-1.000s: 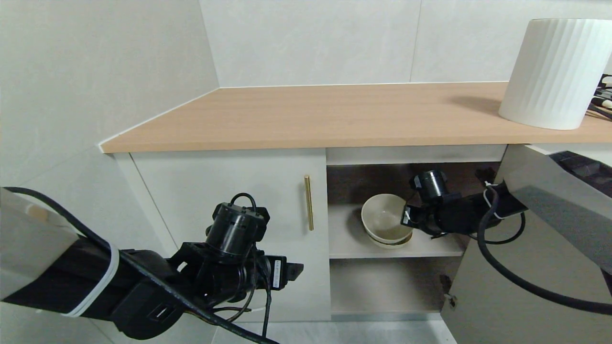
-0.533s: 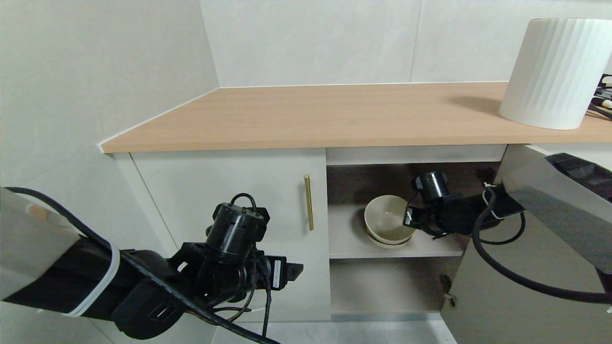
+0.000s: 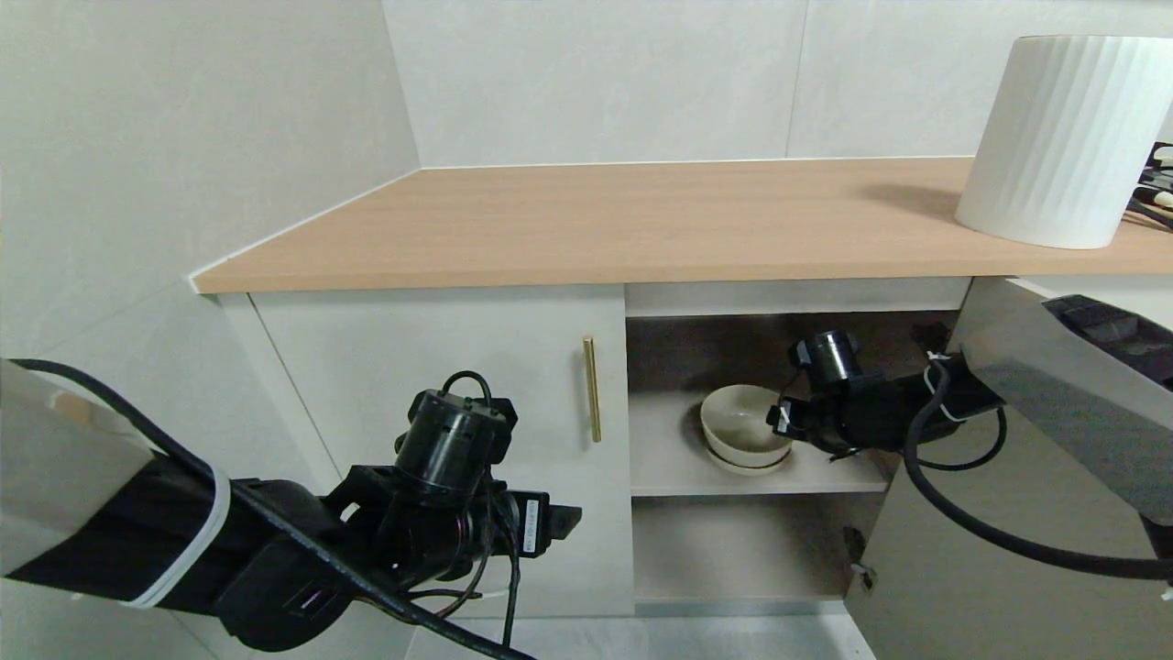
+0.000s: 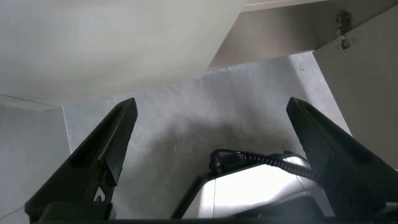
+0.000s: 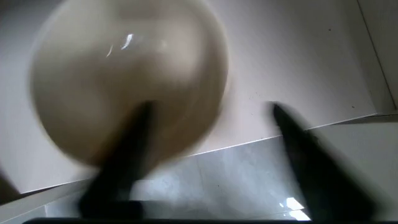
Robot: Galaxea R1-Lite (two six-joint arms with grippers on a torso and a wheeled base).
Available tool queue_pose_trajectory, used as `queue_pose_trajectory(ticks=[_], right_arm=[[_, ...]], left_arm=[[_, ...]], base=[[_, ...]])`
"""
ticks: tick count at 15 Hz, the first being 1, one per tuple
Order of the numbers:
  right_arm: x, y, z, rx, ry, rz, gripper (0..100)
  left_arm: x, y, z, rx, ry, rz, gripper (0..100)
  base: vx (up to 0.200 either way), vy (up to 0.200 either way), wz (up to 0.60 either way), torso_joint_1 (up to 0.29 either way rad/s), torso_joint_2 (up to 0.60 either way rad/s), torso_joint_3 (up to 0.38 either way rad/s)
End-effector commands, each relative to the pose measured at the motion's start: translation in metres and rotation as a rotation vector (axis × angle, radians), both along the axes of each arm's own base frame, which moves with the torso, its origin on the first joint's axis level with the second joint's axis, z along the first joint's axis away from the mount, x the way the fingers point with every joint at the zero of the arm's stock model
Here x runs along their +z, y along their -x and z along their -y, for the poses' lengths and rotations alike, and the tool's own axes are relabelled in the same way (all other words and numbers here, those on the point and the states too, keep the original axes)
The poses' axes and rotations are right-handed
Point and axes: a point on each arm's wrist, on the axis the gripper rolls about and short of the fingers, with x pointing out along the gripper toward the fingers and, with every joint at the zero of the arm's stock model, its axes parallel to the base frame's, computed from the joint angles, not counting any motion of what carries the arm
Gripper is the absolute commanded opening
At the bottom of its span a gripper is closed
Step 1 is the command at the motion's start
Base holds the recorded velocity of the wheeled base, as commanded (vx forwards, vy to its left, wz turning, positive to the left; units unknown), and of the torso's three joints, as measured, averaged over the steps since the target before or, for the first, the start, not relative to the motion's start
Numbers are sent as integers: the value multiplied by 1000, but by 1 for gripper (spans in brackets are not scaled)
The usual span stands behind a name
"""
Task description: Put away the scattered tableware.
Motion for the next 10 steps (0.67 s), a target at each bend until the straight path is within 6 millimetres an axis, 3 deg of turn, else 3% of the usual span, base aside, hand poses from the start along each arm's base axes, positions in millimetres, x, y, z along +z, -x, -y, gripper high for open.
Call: queue_pose_trajectory(ticks=[1,7,10], right_arm=[[0,0,0,0,-1,1,100],[9,4,1,1,-4,6,100],[30,23,3,28,-11,16,100]], left_arm=[[0,0,0,1,0,0,100],[6,-1,-5,24,2,22,100],[23,-1,-19,58,-11,82,100]], base=[[0,0,0,0,0,0],[0,0,0,0,0,0],[0,0,0,0,0,0]])
